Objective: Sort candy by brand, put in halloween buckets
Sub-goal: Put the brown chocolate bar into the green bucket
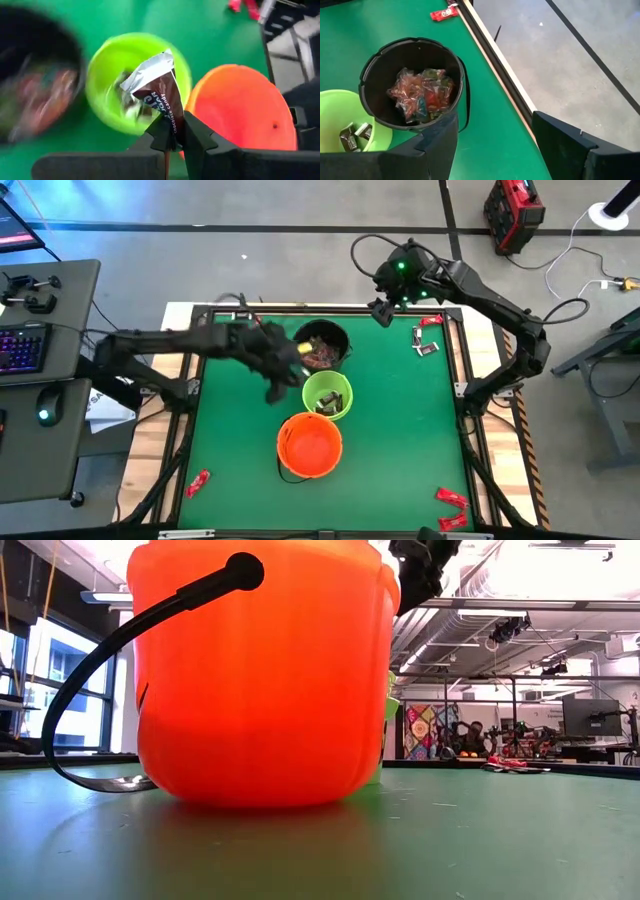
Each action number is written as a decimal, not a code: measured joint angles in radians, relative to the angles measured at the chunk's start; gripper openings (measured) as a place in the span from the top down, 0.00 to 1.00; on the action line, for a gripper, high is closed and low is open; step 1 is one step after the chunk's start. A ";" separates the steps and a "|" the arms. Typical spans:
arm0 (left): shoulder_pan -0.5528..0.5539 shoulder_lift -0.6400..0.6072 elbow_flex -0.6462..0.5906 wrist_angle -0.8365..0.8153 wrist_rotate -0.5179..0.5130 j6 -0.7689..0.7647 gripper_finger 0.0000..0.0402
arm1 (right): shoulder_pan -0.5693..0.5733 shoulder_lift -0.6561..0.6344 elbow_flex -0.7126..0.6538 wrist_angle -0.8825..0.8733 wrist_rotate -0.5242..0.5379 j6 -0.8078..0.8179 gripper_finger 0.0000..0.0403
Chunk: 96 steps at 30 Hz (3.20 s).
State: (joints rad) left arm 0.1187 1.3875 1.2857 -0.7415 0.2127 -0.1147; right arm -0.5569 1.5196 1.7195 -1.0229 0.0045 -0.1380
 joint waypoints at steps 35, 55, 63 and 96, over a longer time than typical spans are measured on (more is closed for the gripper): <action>0.342 0.012 -0.091 0.077 -0.040 0.038 0.40 | -0.102 -0.042 -0.375 -0.141 0.024 0.383 0.39; 0.509 -0.043 -0.181 0.263 0.014 -0.014 0.40 | -0.432 0.160 -0.712 0.291 0.176 0.817 0.39; 0.507 -0.043 -0.182 0.262 0.012 -0.040 0.40 | -0.444 0.250 -0.684 0.284 0.148 0.733 0.39; 0.552 -0.122 -0.182 0.305 -0.156 -0.037 0.40 | -0.216 0.042 -0.690 0.289 0.076 0.624 1.00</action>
State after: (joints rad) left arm 0.6707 1.2653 1.1042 -0.4368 0.0568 -0.1518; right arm -0.7726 1.5611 1.0293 -0.7342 0.0801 0.4858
